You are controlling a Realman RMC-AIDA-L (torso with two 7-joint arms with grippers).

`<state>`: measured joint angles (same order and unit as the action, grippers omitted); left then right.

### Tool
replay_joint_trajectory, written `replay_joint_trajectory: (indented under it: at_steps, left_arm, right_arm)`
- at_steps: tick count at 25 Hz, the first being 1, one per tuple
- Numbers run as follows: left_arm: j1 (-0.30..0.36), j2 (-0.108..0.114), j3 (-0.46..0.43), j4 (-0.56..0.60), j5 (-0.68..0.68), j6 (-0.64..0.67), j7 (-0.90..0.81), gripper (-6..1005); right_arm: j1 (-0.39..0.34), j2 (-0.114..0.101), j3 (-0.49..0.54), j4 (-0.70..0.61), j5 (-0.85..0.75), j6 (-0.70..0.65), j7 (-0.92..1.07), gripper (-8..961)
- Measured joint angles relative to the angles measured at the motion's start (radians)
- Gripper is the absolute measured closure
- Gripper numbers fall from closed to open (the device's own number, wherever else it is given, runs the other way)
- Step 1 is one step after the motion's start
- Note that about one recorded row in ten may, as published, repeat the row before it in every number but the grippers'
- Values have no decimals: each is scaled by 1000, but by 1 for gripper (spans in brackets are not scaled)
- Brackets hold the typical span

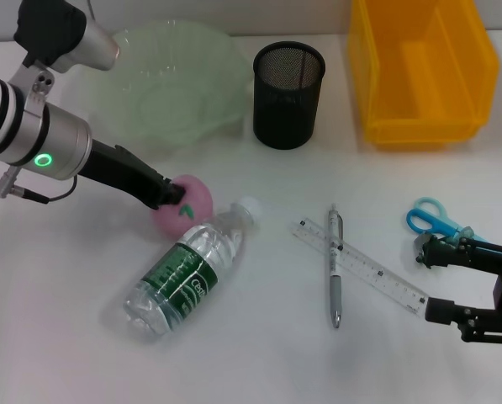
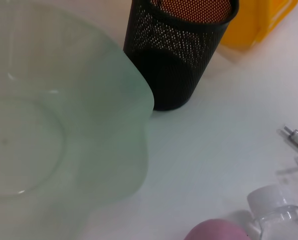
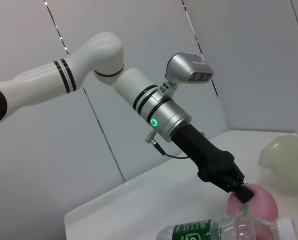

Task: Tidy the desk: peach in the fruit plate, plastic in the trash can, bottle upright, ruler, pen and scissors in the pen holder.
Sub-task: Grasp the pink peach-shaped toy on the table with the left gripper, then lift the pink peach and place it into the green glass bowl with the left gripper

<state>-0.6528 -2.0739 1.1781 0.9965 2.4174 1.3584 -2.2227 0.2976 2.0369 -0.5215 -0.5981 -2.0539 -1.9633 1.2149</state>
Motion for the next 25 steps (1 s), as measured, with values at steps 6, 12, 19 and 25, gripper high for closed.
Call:
replay_joint_trajectory:
  at_steps: [6, 12, 19, 25]
  left_arm:
    - [12, 7, -32, 42, -55, 41, 5, 934]
    - [21, 10, -185, 103, -140, 131, 53, 958]
    - [20, 12, -383, 39, -350, 95, 179, 926]
    - [-1, 6, -355, -18, -374, -61, 196, 899]
  right_arm:
    - [1, 0, 0, 0, 3, 2, 0, 156]
    - [3, 0, 0, 0, 5, 2, 0, 156]
    - [3, 2, 0, 0, 8, 2, 0, 156]
    - [5, 3, 0, 0, 8, 3, 0, 156]
